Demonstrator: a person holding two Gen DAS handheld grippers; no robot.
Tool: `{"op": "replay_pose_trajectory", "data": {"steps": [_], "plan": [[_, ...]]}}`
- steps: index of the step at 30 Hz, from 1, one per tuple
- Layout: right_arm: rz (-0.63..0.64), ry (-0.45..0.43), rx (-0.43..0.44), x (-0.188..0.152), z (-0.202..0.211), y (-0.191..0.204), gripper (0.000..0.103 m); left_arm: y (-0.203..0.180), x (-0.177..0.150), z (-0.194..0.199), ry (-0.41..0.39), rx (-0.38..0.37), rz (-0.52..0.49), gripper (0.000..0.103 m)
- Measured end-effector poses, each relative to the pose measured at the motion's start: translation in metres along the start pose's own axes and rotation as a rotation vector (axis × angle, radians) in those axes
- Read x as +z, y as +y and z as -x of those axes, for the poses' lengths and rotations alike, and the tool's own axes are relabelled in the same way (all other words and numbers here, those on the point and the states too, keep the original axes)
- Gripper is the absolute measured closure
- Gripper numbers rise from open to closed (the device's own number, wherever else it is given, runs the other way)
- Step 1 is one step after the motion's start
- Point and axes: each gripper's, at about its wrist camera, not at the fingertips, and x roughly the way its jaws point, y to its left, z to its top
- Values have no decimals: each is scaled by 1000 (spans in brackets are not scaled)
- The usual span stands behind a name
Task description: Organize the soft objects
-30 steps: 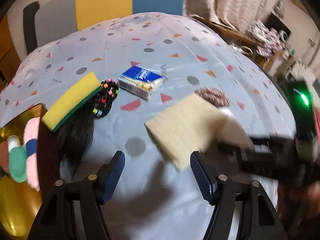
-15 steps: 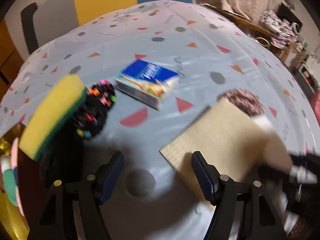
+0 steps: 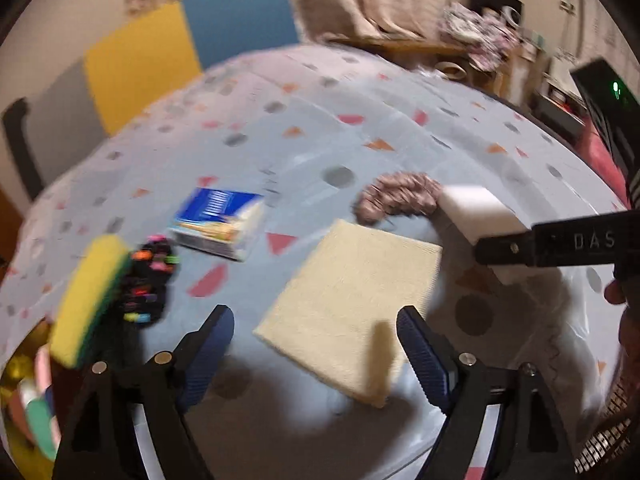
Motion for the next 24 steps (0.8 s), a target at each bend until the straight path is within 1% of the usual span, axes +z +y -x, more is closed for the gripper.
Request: {"op": "replay_pose_trajectory", "data": {"steps": [3, 6, 8, 10, 11, 12, 16, 18, 21, 24], "plan": [[-6, 3, 6, -1, -1, 0, 46, 3, 5, -18, 70, -72, 4, 18], [-12, 5, 11, -1, -1, -1, 46, 8, 7, -24, 63, -123, -11, 16], [-12, 5, 11, -2, -1, -2, 45, 10, 8, -33, 98, -120, -20, 6], [-11, 7, 12, -1, -1, -2, 45, 7, 7, -42, 135, -130, -35, 0], [-10, 7, 12, -1, -1, -2, 45, 5, 6, -45, 135, -125, -46, 0], [-10, 8, 13, -1, -1, -2, 45, 4, 6, -45, 118, -123, -53, 0], [-8, 9, 12, -1, 0, -2, 44, 2, 1, -43, 99, -112, -39, 0], [-3, 9, 8, -1, -1, -1, 44, 3, -1, -42, 93, -107, -18, 2], [2, 9, 8, -1, -1, -1, 44, 3, -6, -37, 78, -97, 3, 9], [4, 9, 8, -1, 0, -1, 44, 2, -10, -31, 62, -105, -7, 22]]}}
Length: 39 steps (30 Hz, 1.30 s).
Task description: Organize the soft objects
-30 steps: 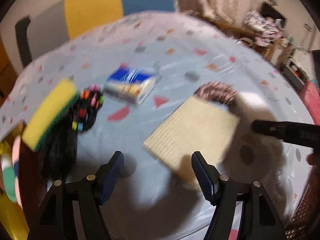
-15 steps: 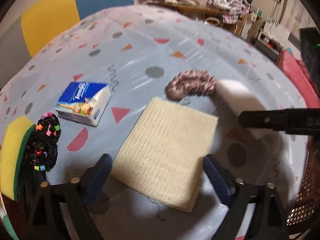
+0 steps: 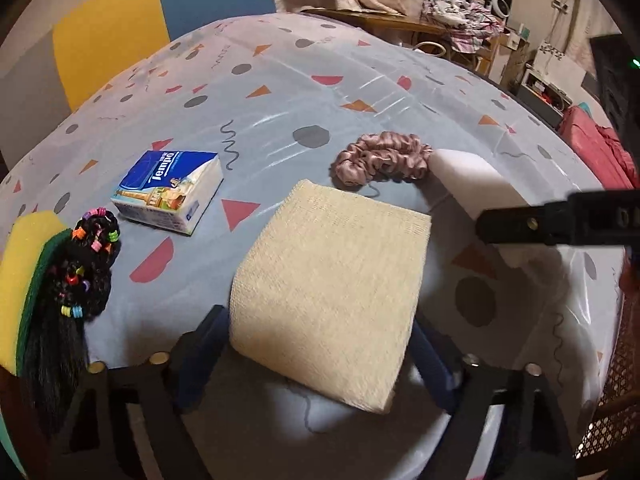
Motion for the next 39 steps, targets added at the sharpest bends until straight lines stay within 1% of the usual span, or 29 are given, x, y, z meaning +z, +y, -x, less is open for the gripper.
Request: {"op": "replay_pose_trajectory", "data": {"steps": [2, 6, 8, 11, 14, 18, 20, 24, 25, 26, 30, 31, 32, 33, 34, 35, 37, 39], "plan": [[6, -2, 0, 0, 0, 1, 44, -4, -4, 5, -15, -7, -19, 37], [28, 6, 25, -1, -1, 6, 45, -7, -14, 14, -33, 2, -7, 52], [52, 10, 40, -2, -2, 11, 45, -5, -19, 19, -41, -6, 21, 63], [115, 9, 47, -5, -2, 23, 45, 0, -28, 27, -47, -15, 69, 72], [181, 13, 49, -9, -3, 35, 46, 5, -41, 37, -60, -43, 128, 78], [220, 29, 54, -13, -7, 42, 46, 10, -58, 49, -80, -66, 197, 80], [232, 33, 54, -14, -8, 44, 46, 11, -67, 54, -89, -80, 222, 85], [246, 44, 62, -17, -10, 47, 46, 12, -82, 66, -121, -103, 262, 87], [251, 46, 60, -17, -11, 48, 46, 12, -85, 67, -123, -104, 263, 89], [258, 48, 56, -18, -12, 49, 46, 12, -88, 68, -118, -110, 262, 95], [285, 48, 32, -22, -13, 52, 45, 9, -95, 70, -118, -97, 243, 95], [290, 48, 27, -22, -13, 53, 45, 8, -97, 70, -113, -110, 233, 95], [293, 48, 24, -22, -13, 53, 45, 8, -99, 72, -117, -115, 228, 89], [296, 47, 22, -22, -13, 53, 45, 7, -101, 75, -128, -88, 219, 83], [296, 47, 22, -22, -14, 54, 45, 4, -101, 79, -142, -61, 209, 66], [294, 48, 22, -22, -14, 54, 45, 2, -102, 83, -160, -41, 197, 58], [292, 49, 21, -22, -14, 54, 45, -2, -99, 94, -209, -6, 168, 57], [291, 49, 21, -22, -14, 53, 45, -5, -91, 99, -224, 57, 142, 49]]}}
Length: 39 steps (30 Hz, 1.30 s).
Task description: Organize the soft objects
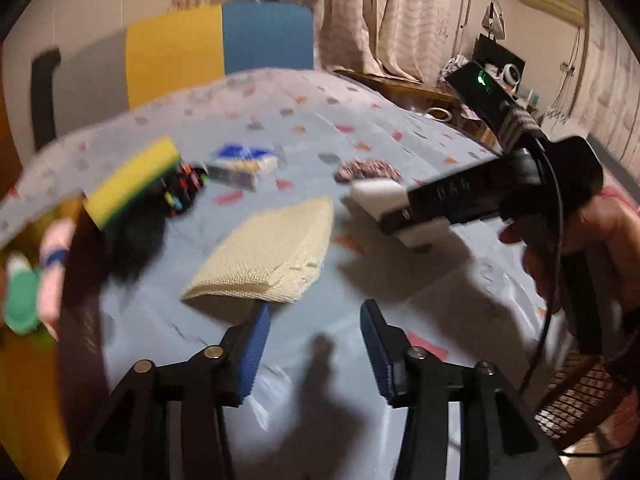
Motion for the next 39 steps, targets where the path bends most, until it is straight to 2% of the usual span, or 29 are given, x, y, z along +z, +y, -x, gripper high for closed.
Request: {"op": "replay_pose_trajectory", "data": {"steps": [2, 5, 7, 9, 10, 12, 14, 17, 20, 22, 24, 28, 30, 33, 34, 35, 36, 39], "plan": [[1, 1, -2, 0, 0, 0, 45, -1, 10, -3, -5, 43, -26, 35], [7, 3, -7, 0, -1, 2, 45, 1, 20, -5, -14, 54, -49, 26], [8, 5, -9, 0, -1, 2, 45, -1, 24, 1, 7, 23, -45, 26], [1, 6, -7, 0, -1, 1, 45, -5, 24, 15, -32, -35, -56, 26], [-3, 7, -5, 1, -1, 0, 45, -8, 25, 19, -50, -12, -69, 26], [-7, 8, -4, 1, -1, 0, 45, -5, 29, 11, -36, 38, -75, 25], [-7, 9, -6, 1, -1, 0, 45, 3, 36, -9, 11, 71, -74, 25], [1, 10, -12, 0, -1, 0, 44, 16, 43, -52, 147, 126, -92, 24], [8, 12, -18, 0, -1, 2, 44, 25, 50, -74, 181, 152, -112, 20], [8, 13, -17, 0, -1, 2, 44, 28, 52, -80, 162, 147, -135, 18], [7, 15, -17, 0, -2, 2, 44, 29, 50, -90, 197, 146, -158, 17], [-1, 16, -9, 1, -1, 1, 44, 35, 48, -91, 171, 95, -133, 17], [-2, 17, -9, 1, -2, 1, 44, 44, 46, -91, 172, 82, -50, 19], [1, 17, -12, 1, -1, 1, 44, 41, 45, -86, 159, 102, -56, 34], [2, 17, -13, 0, -2, 1, 44, 38, 44, -82, 140, 106, -81, 53], [3, 17, -14, 0, -2, 2, 44, 36, 44, -80, 129, 115, -98, 63], [4, 16, -14, 0, -2, 2, 44, 34, 43, -78, 119, 115, -110, 66], [6, 16, -16, 0, -2, 2, 44, 38, 39, -68, 91, 75, -65, 73]]}}
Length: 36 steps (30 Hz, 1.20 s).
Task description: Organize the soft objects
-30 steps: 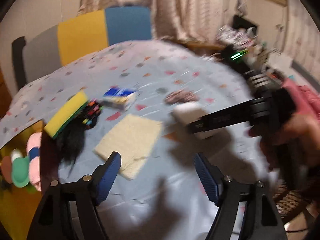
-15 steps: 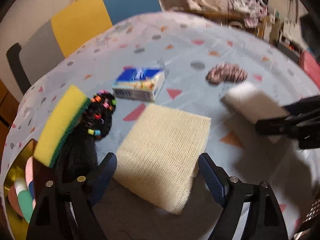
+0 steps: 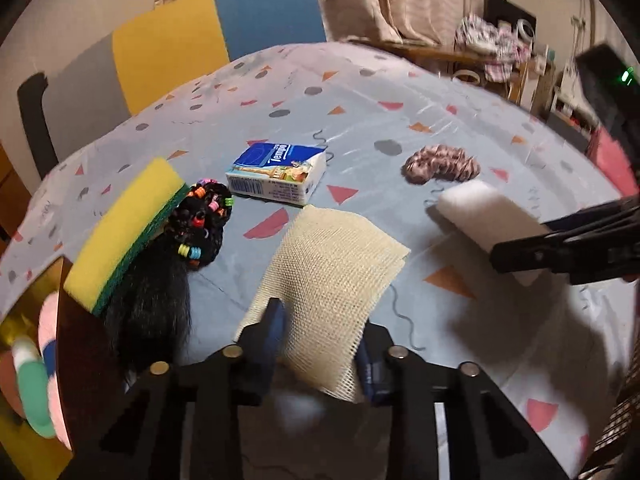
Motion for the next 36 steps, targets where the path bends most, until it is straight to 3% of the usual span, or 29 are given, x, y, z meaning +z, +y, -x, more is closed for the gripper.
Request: {"op": "replay_pose_trajectory", "data": {"steps": [9, 16, 26, 33, 36], "plan": [[22, -3, -16, 0, -1, 2, 45, 9, -19, 38, -65, -122, 201, 77], [39, -7, -25, 0, -2, 5, 46, 8, -41, 80, -144, -166, 239, 77], [66, -8, -46, -1, -4, 8, 46, 57, -72, 147, -253, -84, 322, 77], [70, -22, -48, -1, -4, 8, 46, 119, -98, 165, -241, 35, 422, 76], [57, -38, -7, -2, -1, 8, 46, 146, -111, 165, -212, 91, 475, 76]]}}
